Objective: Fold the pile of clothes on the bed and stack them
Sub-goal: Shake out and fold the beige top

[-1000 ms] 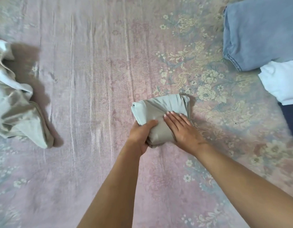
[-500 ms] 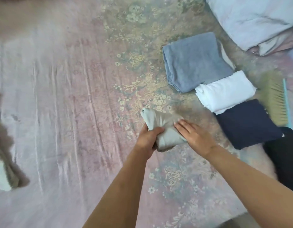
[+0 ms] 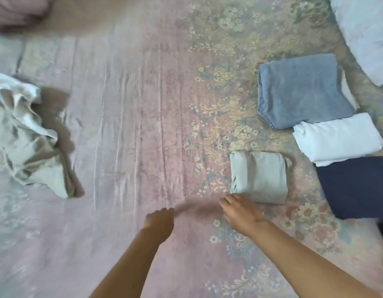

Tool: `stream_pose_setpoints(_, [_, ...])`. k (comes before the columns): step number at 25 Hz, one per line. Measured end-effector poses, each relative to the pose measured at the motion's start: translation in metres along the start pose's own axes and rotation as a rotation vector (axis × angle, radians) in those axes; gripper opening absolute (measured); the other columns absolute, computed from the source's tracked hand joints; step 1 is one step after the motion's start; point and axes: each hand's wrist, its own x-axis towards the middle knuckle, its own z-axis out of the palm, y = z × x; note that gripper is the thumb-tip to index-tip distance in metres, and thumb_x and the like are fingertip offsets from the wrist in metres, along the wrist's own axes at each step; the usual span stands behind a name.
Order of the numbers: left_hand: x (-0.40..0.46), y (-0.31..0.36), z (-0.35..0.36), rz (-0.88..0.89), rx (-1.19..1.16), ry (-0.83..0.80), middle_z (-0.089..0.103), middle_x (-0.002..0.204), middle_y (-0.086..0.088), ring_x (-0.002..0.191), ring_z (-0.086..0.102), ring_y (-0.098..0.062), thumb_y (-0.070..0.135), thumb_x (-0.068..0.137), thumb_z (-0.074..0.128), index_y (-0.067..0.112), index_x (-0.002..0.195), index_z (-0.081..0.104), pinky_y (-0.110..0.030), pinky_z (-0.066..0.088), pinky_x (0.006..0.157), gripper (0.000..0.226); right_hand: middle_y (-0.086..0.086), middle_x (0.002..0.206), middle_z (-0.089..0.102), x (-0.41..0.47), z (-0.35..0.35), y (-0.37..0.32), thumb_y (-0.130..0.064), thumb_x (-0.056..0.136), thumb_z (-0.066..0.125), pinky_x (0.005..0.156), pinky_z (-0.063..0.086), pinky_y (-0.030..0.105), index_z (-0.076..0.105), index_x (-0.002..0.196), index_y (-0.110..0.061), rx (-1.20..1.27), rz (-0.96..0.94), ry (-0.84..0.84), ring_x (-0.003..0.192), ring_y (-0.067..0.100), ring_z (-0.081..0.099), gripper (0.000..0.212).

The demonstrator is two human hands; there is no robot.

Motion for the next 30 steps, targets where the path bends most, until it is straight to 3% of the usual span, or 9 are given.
stream_pose_setpoints(5, [-0.046,-0.125,-0.037,-0.032,0.099,0.244,0.051,0.125,-0.006,0.115,0.052,-0.025,0.019,0.103,0.03,0.013,0.13,0.04,-0.033,0.04,0.088,0.029,0.001,0.072,0.063,0.09,-0.058,-0.116,-0.022,0.066,0.064,0.054,0.052,0.029,0.067,0.078,-0.012,0.112,-0.112,0.055,0.063,0.021,0.064,0.016])
stream_pose_setpoints(8, [-0.084,-0.205,-0.032,-0.075,0.051,0.453,0.059,0.107,-0.005,0.097,0.061,-0.023,0.029,0.095,0.053,0.015,0.115,0.054,-0.03,0.044,0.075,0.025,0.008,0.095,0.065,0.136,-0.087,-0.202,-0.027,0.079,0.036,0.075,0.051,0.034,0.065,0.1,-0.008,0.163,-0.183,-0.019,0.088,0.028,0.063,0.041])
stream_pose_setpoints(10, [-0.104,-0.274,-0.018,-0.15,0.058,0.44,0.058,0.112,-0.006,0.102,0.059,-0.023,0.03,0.094,0.053,0.014,0.117,0.054,-0.033,0.045,0.08,0.028,0.009,0.101,0.065,0.167,-0.103,-0.26,-0.029,0.08,0.036,0.08,0.052,0.037,0.065,0.104,-0.007,0.171,-0.239,-0.02,0.094,0.029,0.062,0.043])
stream_pose_setpoints(13, [-0.112,-0.385,-0.001,-0.29,0.021,0.307,0.025,0.151,-0.014,0.138,0.027,-0.032,0.04,0.1,0.035,0.012,0.147,0.018,-0.046,0.024,0.11,0.057,0.011,0.099,0.068,0.223,-0.115,-0.333,-0.025,0.069,0.056,0.073,0.058,0.035,0.07,0.097,-0.009,0.114,-0.248,-0.011,0.09,0.029,0.068,0.035])
stream_pose_setpoints(16, [-0.094,-0.459,0.017,-0.369,-0.008,0.302,-0.033,0.15,-0.014,0.143,-0.021,-0.035,0.077,0.084,0.029,0.02,0.144,-0.03,-0.059,-0.011,0.111,0.101,0.016,0.148,0.037,0.276,-0.119,-0.369,-0.023,0.087,0.052,0.108,0.035,0.042,0.049,0.136,-0.015,0.072,-0.215,-0.095,0.137,0.031,0.035,0.05])
stream_pose_setpoints(19, [-0.059,-0.479,0.046,-0.405,-0.127,0.229,-0.049,0.139,-0.012,0.134,-0.039,-0.03,0.09,0.071,0.023,0.022,0.136,-0.041,-0.07,-0.022,0.101,0.113,0.007,0.16,-0.005,0.329,-0.118,-0.376,-0.031,0.097,0.042,0.117,0.011,0.04,0.028,0.148,-0.035,0.009,-0.065,-0.191,0.147,0.023,-0.002,0.053])
stream_pose_setpoints(24, [-0.027,-0.478,0.075,-0.382,-0.263,0.12,-0.059,0.126,-0.012,0.123,-0.05,-0.032,0.093,0.067,0.02,0.019,0.12,-0.05,-0.071,-0.033,0.087,0.115,0.007,0.16,-0.008,0.365,-0.079,-0.402,-0.036,0.096,0.043,0.116,-0.005,0.046,0.038,0.139,-0.048,0.1,0.193,-0.221,0.144,0.024,-0.019,0.045])
stream_pose_setpoints(27, [-0.026,-0.484,0.077,-0.364,-0.283,0.125,-0.061,0.123,-0.012,0.119,-0.053,-0.032,0.092,0.068,0.019,0.019,0.119,-0.05,-0.071,-0.033,0.087,0.113,0.007,0.16,0.006,0.36,-0.068,-0.42,-0.031,0.097,0.041,0.117,0.003,0.045,0.045,0.137,-0.043,0.274,0.365,-0.176,0.146,0.025,-0.008,0.042])
stream_pose_setpoints(30, [-0.026,-0.483,0.077,-0.381,-0.289,0.098,-0.061,0.123,-0.012,0.116,-0.055,-0.031,0.093,0.068,0.018,0.019,0.116,-0.052,-0.072,-0.031,0.089,0.113,0.004,0.151,0.035,0.366,-0.063,-0.426,-0.018,0.098,0.043,0.116,0.015,0.039,0.061,0.127,-0.015,0.484,0.403,0.019,0.143,0.025,0.017,0.034])
